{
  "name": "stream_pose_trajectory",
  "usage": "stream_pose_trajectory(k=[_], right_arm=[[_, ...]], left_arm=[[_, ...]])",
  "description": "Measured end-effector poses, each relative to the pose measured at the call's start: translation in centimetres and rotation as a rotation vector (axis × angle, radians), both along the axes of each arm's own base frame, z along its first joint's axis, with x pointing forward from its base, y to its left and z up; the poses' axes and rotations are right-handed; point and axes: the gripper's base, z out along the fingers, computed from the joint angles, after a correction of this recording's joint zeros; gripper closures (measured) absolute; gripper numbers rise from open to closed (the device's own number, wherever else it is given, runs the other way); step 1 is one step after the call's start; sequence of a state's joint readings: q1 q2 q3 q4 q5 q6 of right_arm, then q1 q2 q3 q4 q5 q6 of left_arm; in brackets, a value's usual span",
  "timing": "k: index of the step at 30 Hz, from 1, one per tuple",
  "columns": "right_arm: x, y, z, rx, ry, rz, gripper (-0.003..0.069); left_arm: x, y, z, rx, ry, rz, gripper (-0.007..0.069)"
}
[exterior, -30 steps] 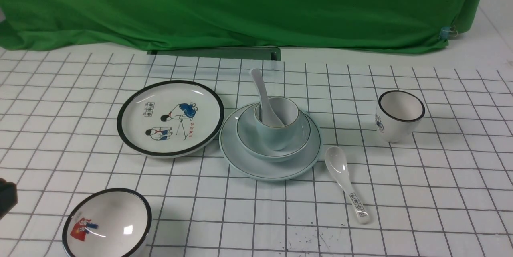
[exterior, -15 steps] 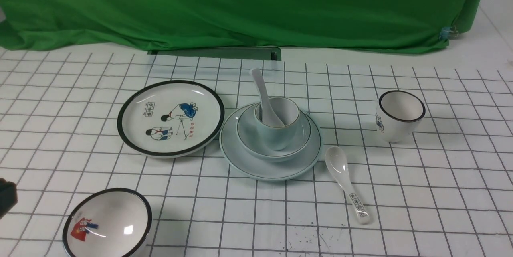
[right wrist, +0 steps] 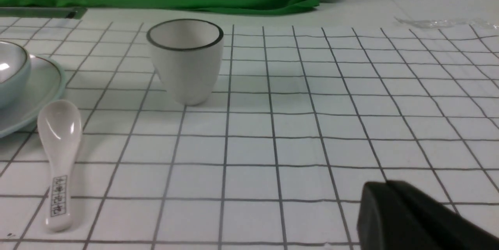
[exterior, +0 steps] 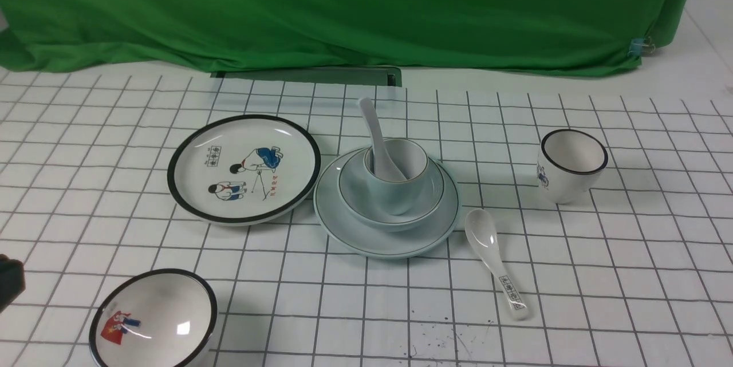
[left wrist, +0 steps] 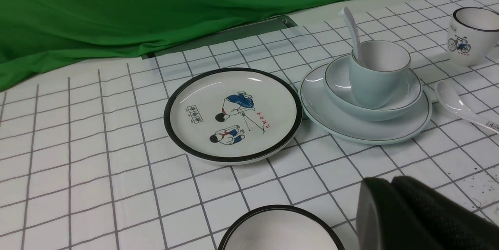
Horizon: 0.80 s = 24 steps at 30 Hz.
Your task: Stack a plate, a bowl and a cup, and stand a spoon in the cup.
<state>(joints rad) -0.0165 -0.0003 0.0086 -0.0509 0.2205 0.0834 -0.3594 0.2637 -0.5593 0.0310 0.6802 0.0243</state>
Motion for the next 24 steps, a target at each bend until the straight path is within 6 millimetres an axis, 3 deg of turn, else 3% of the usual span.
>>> stream_pose_trajectory(k=[24], right_arm=[[0.00,0.00,-0.01,0.001,0.001,0.001,0.0605]], left_arm=[[0.24,-0.10,-0.33,-0.005,-0.013,-0.001,0.0652]])
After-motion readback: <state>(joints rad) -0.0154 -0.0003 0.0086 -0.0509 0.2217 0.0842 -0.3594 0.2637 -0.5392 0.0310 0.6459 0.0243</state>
